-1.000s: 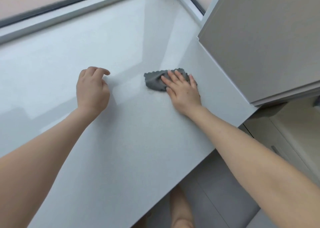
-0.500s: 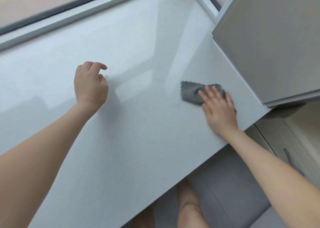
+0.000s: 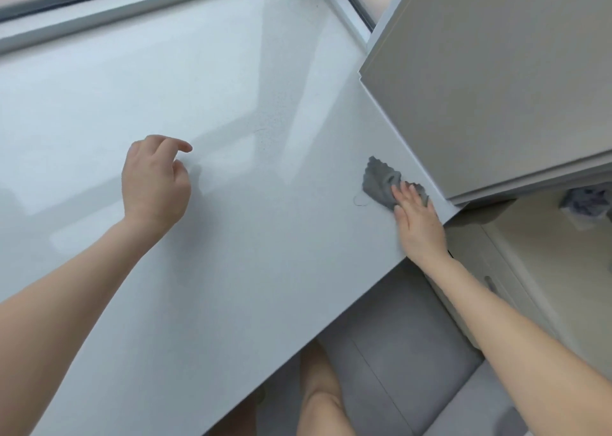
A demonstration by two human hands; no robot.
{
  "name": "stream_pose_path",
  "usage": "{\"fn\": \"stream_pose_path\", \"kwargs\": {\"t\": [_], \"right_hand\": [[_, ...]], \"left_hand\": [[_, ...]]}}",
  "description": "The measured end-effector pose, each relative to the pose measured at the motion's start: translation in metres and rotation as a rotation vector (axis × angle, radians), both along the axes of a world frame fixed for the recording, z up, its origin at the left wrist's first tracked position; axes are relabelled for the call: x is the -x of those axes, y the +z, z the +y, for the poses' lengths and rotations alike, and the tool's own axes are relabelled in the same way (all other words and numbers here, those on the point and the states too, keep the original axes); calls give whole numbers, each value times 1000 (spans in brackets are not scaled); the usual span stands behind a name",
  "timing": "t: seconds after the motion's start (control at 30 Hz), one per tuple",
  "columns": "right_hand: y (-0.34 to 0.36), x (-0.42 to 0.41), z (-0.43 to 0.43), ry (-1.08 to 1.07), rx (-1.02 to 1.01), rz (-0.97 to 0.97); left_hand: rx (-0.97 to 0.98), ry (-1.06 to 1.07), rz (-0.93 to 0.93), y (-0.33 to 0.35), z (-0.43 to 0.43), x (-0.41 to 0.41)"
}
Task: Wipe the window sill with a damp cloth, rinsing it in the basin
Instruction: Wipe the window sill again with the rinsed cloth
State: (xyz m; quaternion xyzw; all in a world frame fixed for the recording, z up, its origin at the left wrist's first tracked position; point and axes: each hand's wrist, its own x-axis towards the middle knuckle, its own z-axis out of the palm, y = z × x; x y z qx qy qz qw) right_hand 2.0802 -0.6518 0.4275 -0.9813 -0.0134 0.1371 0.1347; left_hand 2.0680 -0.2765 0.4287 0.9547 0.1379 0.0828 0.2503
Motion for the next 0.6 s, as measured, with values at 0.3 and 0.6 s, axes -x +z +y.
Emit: {"fn": "stream_pose_path", "kwargs": {"t": [0.3,0.6], "right_hand": [[80,7,-3,-867,-1058,220],[25,31,-9,-1,62,-104]], "left_hand": [[7,-47,-14,0,-29,-22],[-37,-53,15,-10,-27,-46]]}}
